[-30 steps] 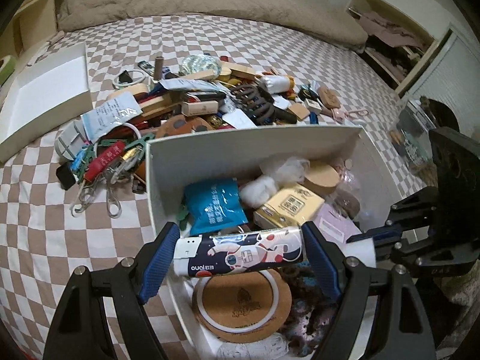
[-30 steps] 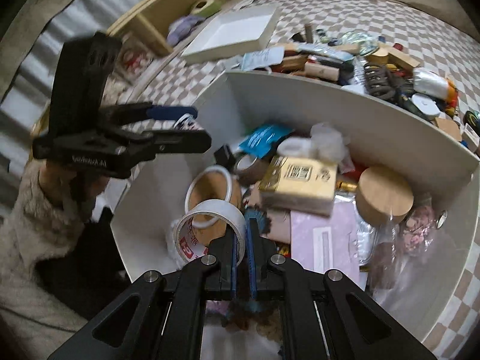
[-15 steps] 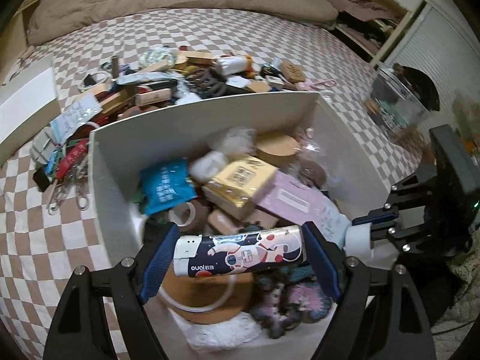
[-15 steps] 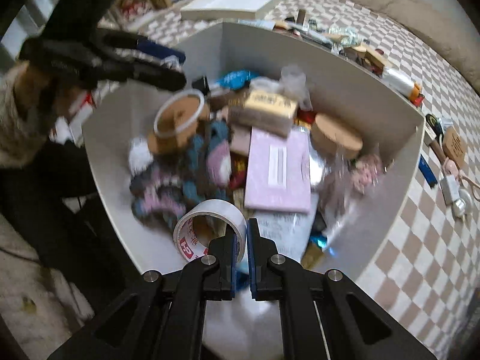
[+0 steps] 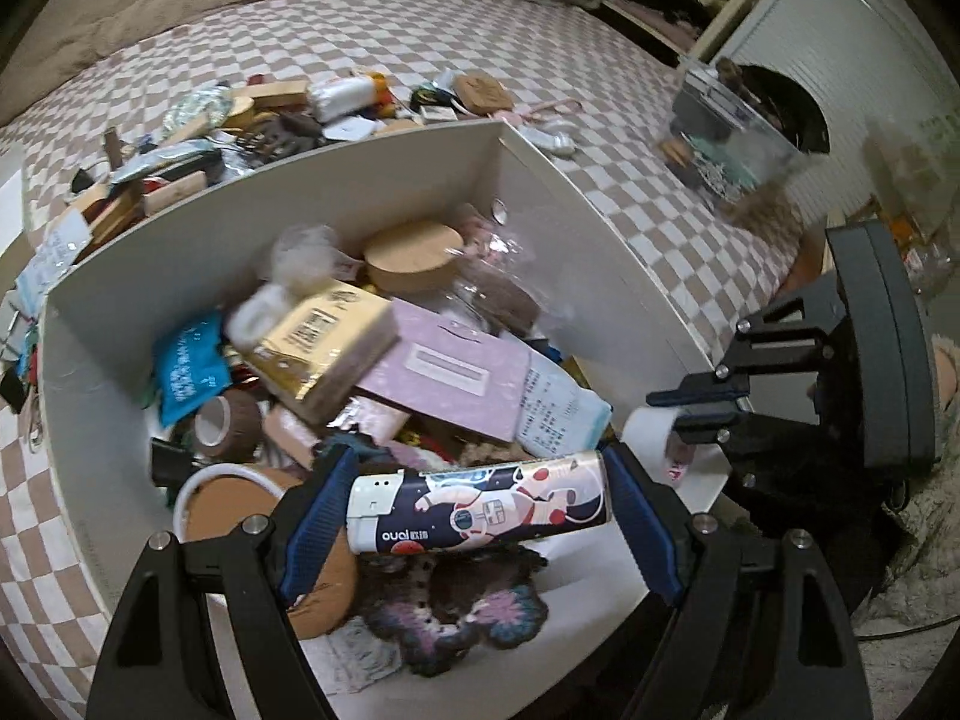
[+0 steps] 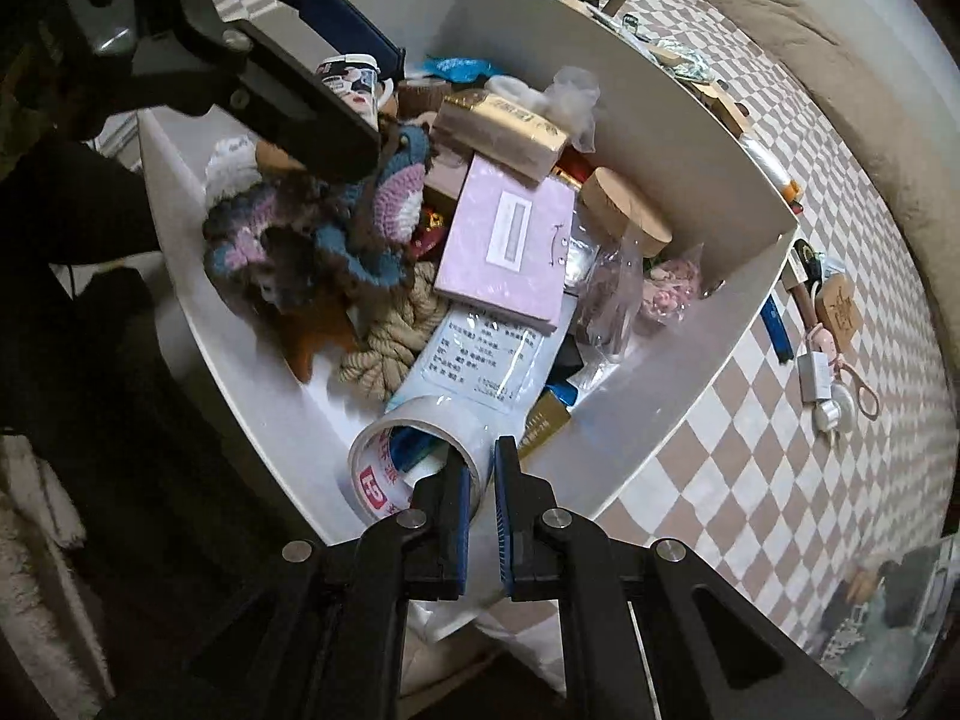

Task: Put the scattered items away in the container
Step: 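Open the left tool to drop the tube into the box while the right tool releases the tape roll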

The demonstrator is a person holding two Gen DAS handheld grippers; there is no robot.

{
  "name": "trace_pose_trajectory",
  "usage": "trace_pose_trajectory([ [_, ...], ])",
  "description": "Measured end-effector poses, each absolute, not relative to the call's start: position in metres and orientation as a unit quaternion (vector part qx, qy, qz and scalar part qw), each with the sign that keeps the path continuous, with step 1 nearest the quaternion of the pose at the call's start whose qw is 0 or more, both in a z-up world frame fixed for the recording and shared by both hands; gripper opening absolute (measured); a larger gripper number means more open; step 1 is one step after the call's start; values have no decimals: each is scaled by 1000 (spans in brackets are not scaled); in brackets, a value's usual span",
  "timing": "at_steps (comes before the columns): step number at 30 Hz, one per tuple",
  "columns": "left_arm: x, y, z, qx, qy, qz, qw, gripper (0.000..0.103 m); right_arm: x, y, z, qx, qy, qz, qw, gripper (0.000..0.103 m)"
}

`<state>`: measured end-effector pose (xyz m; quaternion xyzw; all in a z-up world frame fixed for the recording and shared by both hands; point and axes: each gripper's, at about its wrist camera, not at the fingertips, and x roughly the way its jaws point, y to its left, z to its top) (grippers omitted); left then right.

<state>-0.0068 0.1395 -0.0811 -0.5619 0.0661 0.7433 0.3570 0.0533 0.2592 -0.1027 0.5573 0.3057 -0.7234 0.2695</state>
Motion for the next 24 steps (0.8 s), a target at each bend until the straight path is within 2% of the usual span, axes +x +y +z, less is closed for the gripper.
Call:
trace_pose_trajectory([
  [1,-6,143,-83,-565,69,740,358,83,54,259,-102,556,308,-723,271,9],
  [2,-6,145,-84,-567,70,738,359,83,54,259,-102,557,308,-722,271,16],
  [3,-6,147,-86,-569,72,736,359,83,54,259,-101,555,307,-724,270,30],
  [4,-6,148,-88,-571,73,734,360,83,56,257,-98,551,302,-727,277,37],
  [5,-6,150,-89,-572,73,733,360,83,56,256,-95,547,299,-730,281,56],
  [6,-6,150,-90,-573,73,733,359,83,57,255,-91,539,300,-736,280,67],
  [7,-6,150,-91,-575,71,732,360,83,57,254,-86,532,300,-742,278,71],
  [10,-6,149,-92,-578,67,729,361,83,51,255,-76,524,273,-753,288,72],
  [13,-4,148,-93,-576,65,727,367,83,37,263,-62,516,212,-779,287,72],
  [20,0,153,-94,-580,40,713,392,83,-4,299,-39,499,9,-821,276,73],
  [24,2,160,-104,-619,1,684,387,83,-14,303,-34,495,-29,-827,265,73],
])
